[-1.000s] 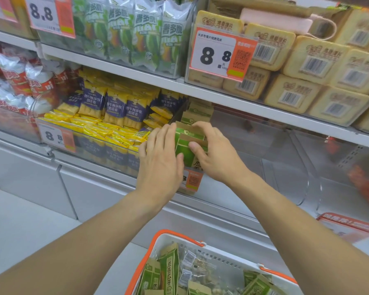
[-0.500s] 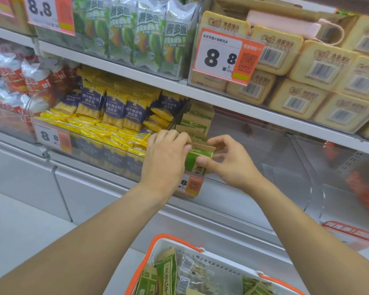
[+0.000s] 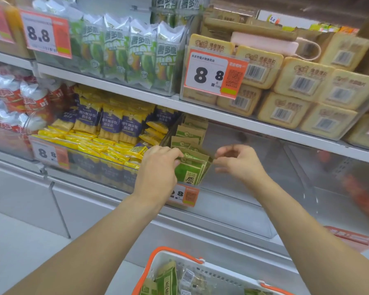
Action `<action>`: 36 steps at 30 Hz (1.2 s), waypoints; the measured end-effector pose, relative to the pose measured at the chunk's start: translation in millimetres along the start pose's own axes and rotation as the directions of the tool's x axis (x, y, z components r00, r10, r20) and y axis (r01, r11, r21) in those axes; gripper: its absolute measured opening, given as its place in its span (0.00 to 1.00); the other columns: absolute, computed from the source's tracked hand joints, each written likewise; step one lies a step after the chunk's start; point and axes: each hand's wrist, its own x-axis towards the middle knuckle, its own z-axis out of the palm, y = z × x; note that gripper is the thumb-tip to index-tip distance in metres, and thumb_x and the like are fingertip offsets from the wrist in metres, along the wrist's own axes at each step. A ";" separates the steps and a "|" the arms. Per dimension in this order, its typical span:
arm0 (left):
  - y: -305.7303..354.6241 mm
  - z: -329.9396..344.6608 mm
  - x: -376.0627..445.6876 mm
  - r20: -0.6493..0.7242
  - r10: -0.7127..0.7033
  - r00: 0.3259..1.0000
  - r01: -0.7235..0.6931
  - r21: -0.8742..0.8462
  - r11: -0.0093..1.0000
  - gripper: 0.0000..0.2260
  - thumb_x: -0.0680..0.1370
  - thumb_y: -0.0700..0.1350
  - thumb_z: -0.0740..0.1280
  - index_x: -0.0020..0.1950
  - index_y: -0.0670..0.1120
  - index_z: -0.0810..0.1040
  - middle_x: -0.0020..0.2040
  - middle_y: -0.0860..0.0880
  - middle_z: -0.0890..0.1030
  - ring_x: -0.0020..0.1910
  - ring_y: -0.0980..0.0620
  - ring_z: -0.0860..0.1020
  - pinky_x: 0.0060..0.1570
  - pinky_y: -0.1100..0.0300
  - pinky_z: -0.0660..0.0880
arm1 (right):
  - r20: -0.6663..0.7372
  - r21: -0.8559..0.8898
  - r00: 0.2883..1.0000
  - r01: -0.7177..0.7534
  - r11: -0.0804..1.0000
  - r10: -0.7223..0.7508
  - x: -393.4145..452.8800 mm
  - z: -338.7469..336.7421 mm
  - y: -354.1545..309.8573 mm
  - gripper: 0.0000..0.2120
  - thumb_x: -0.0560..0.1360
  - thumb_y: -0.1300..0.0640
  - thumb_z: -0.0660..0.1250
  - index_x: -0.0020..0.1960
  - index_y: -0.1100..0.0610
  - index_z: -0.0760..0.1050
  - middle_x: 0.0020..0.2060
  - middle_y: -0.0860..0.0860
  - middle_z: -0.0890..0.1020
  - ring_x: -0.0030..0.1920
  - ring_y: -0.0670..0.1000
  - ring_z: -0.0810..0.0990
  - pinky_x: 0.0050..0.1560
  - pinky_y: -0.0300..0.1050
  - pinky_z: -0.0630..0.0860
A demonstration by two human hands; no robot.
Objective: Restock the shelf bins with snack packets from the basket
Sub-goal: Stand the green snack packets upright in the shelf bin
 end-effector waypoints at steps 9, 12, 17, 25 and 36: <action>4.7 3.9 -4.1 0.030 -0.030 0.999 0.027 0.094 0.995 0.10 0.78 0.37 0.67 0.56 0.46 0.82 0.49 0.49 0.79 0.50 0.46 0.73 0.50 0.54 0.69 | 0.033 -0.126 0.998 0.050 0.991 -0.046 20.8 13.8 -8.2 0.03 0.79 0.65 0.67 0.50 0.60 0.79 0.38 0.58 0.83 0.32 0.52 0.82 0.38 0.42 0.83; 7.2 2.0 -4.7 0.019 -0.063 0.998 0.061 0.100 0.993 0.09 0.77 0.37 0.68 0.55 0.45 0.82 0.54 0.46 0.78 0.53 0.44 0.75 0.51 0.50 0.73 | 0.075 -0.162 0.984 0.173 0.972 -0.163 22.2 18.9 -22.1 0.07 0.80 0.62 0.67 0.46 0.53 0.79 0.39 0.59 0.84 0.35 0.52 0.83 0.42 0.48 0.84; 13.0 0.3 -5.5 0.052 -0.089 0.995 0.085 0.079 0.993 0.12 0.80 0.41 0.65 0.63 0.44 0.77 0.64 0.44 0.75 0.60 0.43 0.74 0.60 0.48 0.73 | 0.186 -0.243 0.976 0.160 0.957 -0.116 16.2 20.3 -18.7 0.10 0.80 0.49 0.66 0.54 0.52 0.82 0.44 0.53 0.86 0.43 0.54 0.86 0.45 0.51 0.84; 19.3 -5.5 -5.2 0.023 -0.100 0.995 0.098 0.080 0.992 0.08 0.79 0.47 0.64 0.54 0.46 0.77 0.53 0.49 0.78 0.51 0.47 0.76 0.55 0.49 0.73 | 0.130 0.054 0.991 -0.013 0.998 0.006 8.9 35.0 -3.1 0.11 0.82 0.56 0.64 0.52 0.60 0.83 0.45 0.56 0.86 0.43 0.54 0.87 0.44 0.55 0.84; 17.1 -0.8 -1.6 0.112 -0.063 0.992 0.036 0.234 0.972 0.24 0.78 0.53 0.52 0.70 0.48 0.74 0.70 0.48 0.75 0.72 0.48 0.68 0.73 0.43 0.60 | 0.225 0.333 0.965 -0.205 0.921 0.133 7.3 30.6 -5.5 0.12 0.83 0.59 0.61 0.63 0.64 0.75 0.55 0.58 0.84 0.51 0.57 0.85 0.49 0.48 0.83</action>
